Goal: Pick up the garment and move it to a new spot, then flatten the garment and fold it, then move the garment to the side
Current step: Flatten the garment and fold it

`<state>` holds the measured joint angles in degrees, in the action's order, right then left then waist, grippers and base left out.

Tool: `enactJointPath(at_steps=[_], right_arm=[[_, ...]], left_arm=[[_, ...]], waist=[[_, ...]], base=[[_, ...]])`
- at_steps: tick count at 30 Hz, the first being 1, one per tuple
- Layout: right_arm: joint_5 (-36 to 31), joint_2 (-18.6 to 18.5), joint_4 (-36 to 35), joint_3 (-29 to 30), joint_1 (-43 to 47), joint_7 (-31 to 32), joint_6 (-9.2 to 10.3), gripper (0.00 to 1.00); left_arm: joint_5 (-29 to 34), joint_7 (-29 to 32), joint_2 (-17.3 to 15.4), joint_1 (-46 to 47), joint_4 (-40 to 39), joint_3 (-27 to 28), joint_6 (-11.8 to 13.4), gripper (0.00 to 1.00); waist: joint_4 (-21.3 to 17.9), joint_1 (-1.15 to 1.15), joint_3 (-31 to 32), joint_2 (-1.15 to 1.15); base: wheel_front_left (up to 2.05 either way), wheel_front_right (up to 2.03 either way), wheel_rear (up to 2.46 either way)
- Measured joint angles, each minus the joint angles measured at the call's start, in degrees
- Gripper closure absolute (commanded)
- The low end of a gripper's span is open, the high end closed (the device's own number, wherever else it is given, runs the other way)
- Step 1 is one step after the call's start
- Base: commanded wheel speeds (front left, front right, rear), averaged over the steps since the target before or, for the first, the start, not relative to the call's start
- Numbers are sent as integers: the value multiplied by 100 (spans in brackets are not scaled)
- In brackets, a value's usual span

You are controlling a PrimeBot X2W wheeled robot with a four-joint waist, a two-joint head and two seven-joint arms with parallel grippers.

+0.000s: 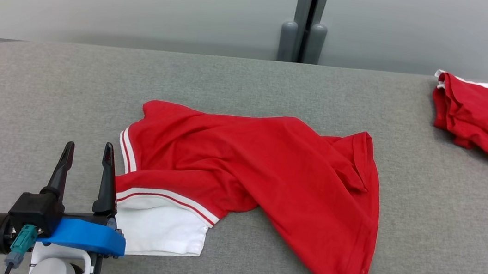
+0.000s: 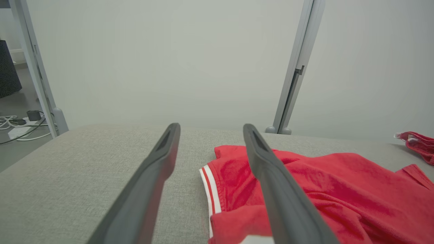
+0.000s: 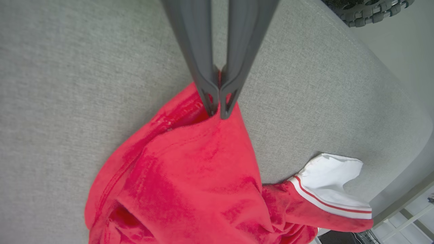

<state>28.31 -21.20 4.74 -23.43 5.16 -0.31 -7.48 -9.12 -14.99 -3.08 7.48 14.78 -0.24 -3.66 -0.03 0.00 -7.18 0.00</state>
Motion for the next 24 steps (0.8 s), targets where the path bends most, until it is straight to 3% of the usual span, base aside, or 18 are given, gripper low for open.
enactJointPath(at_steps=[5, 11, 24], right_arm=[[-152, 147, -568, 428, 361, 342, 0, 100], [-170, 280, -679, 751, 241, 427, 0, 100], [-71, 341, 694, 1151, -949, 207, 0, 100]], left_arm=[[12, 0, -1, 4, -22, -3, -23, 0], [15, 0, -2, 120, -12, -21, -38, 0], [55, 0, -2, 203, 24, -24, -40, 0]], waist=[[-67, 0, -86, 0], [-6, 0, -155, 0], [327, 0, -193, 0]], base=[[0, 0, 0], [0, 0, 0], [0, 0, 0]])
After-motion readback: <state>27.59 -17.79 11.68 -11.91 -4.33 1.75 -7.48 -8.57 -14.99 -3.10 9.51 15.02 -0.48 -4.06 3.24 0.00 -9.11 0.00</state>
